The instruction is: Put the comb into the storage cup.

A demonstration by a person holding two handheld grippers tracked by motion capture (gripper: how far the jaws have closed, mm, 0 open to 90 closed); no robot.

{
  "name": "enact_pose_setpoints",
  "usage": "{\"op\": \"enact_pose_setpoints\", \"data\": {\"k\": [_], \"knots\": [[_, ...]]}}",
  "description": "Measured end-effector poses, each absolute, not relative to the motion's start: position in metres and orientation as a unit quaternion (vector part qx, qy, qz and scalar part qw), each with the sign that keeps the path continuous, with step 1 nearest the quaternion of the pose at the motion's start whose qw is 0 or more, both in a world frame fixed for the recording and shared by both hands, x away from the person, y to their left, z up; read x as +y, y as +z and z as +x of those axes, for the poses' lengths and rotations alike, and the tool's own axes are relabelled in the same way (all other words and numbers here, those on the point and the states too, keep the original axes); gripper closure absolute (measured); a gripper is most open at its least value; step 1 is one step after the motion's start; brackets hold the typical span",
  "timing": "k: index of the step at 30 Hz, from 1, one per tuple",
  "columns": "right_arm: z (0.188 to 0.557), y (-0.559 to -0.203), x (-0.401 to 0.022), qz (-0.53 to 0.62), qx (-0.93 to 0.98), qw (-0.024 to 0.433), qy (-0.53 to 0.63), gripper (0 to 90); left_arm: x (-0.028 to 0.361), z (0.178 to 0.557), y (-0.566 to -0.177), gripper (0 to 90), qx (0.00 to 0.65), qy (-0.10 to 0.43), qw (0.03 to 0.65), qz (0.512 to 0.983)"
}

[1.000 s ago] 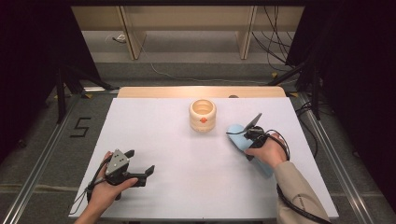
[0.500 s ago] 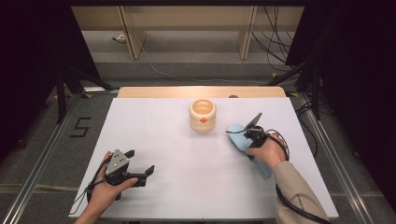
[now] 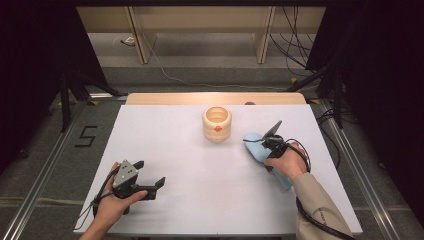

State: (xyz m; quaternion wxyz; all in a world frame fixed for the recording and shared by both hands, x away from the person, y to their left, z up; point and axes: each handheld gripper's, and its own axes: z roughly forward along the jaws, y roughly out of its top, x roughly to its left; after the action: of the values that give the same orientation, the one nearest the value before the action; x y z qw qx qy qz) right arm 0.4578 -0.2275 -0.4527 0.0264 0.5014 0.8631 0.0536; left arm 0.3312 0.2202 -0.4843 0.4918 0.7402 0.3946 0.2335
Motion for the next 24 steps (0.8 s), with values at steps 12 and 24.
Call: {"op": "enact_pose_setpoints", "data": {"k": [12,24], "knots": [[0.457,-0.452,-0.232,0.51,0.858,0.016,0.067,70.1,0.22,0.331,-0.484,3.2,0.394,0.233,0.492,0.74],[0.455,-0.452,-0.239,0.517,0.851,0.013,0.088,70.3,0.22,0.331,-0.484,3.3,0.394,0.233,0.493,0.74]]}}
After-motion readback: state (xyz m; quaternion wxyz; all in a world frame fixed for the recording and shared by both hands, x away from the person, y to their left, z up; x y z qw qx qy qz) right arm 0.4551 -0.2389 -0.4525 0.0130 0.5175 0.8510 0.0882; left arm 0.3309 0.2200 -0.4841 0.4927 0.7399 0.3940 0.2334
